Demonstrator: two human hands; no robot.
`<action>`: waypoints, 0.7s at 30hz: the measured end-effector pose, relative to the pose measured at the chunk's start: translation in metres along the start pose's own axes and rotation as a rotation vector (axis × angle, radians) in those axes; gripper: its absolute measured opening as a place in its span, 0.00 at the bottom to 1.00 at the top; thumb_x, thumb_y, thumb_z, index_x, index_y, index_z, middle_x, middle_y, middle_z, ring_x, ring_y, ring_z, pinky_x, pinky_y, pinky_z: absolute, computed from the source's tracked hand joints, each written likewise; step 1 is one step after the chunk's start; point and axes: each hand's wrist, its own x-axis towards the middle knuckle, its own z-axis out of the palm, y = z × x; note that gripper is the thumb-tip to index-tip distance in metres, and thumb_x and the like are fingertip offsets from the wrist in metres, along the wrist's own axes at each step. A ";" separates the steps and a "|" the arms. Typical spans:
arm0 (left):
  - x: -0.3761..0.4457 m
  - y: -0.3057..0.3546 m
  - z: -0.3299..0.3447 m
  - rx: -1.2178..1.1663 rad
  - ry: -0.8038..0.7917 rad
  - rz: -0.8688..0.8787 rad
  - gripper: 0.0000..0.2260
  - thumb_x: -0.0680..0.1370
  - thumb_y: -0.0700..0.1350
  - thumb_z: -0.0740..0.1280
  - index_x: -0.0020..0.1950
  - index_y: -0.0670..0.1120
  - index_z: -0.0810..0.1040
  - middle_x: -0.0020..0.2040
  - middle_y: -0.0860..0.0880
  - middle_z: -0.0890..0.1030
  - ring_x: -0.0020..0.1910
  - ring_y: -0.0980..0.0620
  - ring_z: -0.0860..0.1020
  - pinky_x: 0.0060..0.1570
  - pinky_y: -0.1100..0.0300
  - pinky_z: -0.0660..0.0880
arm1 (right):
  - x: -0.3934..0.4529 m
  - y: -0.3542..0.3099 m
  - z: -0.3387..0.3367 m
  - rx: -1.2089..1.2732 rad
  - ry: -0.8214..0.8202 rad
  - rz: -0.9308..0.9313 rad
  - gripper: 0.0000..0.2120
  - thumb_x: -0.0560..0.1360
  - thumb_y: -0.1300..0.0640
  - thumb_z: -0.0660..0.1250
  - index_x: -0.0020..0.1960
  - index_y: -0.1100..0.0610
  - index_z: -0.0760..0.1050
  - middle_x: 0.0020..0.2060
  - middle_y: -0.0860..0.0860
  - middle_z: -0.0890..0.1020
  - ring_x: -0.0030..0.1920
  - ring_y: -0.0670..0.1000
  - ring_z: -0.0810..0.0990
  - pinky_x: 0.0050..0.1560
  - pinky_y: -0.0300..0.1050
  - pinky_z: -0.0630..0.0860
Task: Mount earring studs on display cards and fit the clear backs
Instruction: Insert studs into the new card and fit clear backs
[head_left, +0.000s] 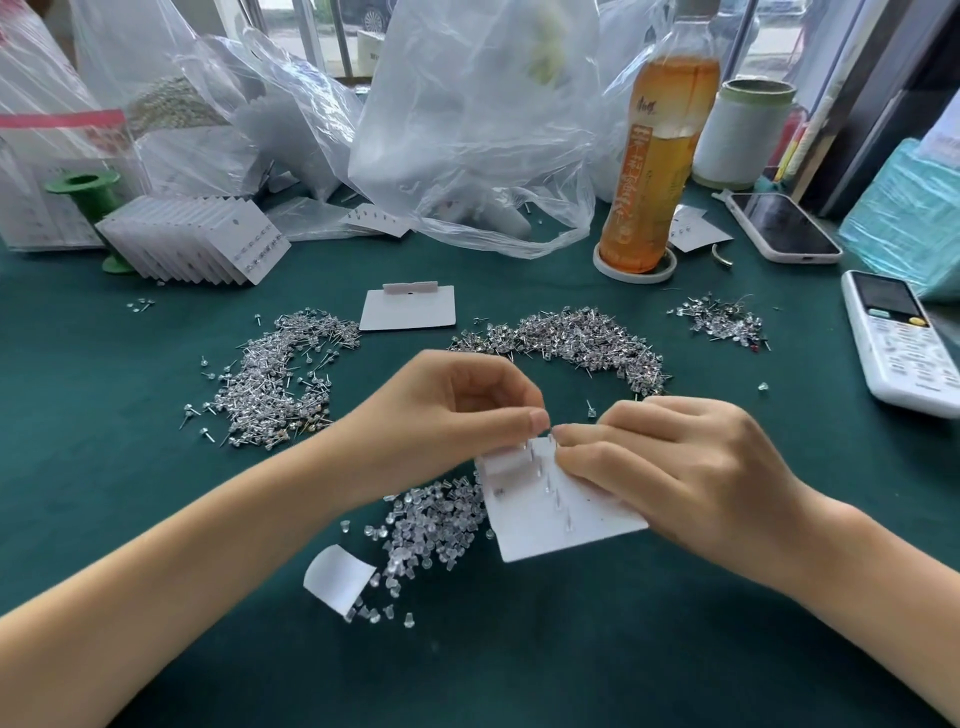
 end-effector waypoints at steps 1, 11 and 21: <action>-0.001 0.000 0.001 0.012 -0.010 0.004 0.01 0.73 0.40 0.71 0.42 0.43 0.81 0.38 0.48 0.81 0.38 0.55 0.77 0.42 0.65 0.74 | 0.000 0.000 0.000 -0.008 -0.006 -0.010 0.11 0.72 0.71 0.66 0.34 0.62 0.79 0.32 0.54 0.82 0.29 0.56 0.76 0.27 0.45 0.73; -0.002 -0.002 0.002 0.085 -0.023 0.050 0.01 0.73 0.41 0.71 0.41 0.44 0.82 0.37 0.48 0.82 0.37 0.56 0.78 0.41 0.65 0.74 | 0.001 -0.002 0.000 -0.044 -0.038 -0.041 0.10 0.72 0.70 0.67 0.34 0.61 0.80 0.32 0.53 0.81 0.28 0.55 0.75 0.26 0.45 0.73; -0.003 -0.003 0.003 0.119 -0.041 0.052 0.02 0.74 0.41 0.71 0.42 0.45 0.82 0.37 0.49 0.82 0.37 0.57 0.77 0.40 0.64 0.74 | 0.000 -0.002 0.003 -0.011 -0.027 -0.036 0.11 0.73 0.69 0.65 0.35 0.61 0.80 0.33 0.54 0.82 0.29 0.56 0.76 0.26 0.45 0.73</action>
